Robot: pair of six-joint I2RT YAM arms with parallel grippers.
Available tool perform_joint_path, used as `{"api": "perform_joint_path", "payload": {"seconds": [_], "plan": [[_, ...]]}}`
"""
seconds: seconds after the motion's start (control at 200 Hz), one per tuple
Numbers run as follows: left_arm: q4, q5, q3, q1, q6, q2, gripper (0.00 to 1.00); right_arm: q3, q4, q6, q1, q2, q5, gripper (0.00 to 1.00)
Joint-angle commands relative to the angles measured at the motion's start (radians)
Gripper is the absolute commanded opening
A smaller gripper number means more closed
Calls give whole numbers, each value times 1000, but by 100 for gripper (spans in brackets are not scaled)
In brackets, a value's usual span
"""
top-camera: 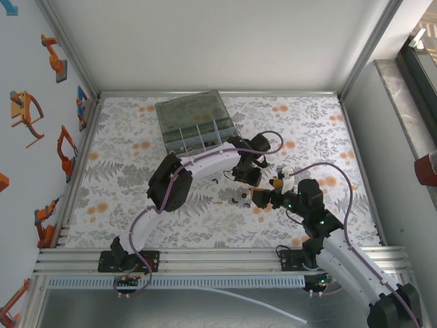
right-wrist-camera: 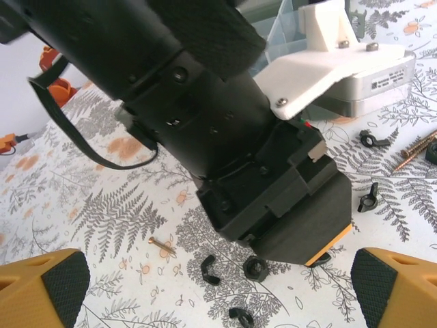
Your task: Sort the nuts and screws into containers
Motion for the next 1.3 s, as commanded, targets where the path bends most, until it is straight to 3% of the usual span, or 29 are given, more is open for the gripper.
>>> {"api": "perform_joint_path", "payload": {"seconds": [0.0,0.491,0.941,1.117,1.292], "plan": [[-37,-17,49,-1,-24,37,37,-12,2,2,-4,-24,-1,100],[-120,-80,182,6,-22,144,37,-10,6,-1,-5,-17,-1,100],[-148,-100,264,6,-3,205,28,-11,10,-2,-4,-16,-1,100],[-135,-122,254,4,20,166,18,-12,10,-2,-5,-17,-1,99],[-105,-134,209,10,49,67,17,-13,20,-5,-5,-14,0,100]]}}
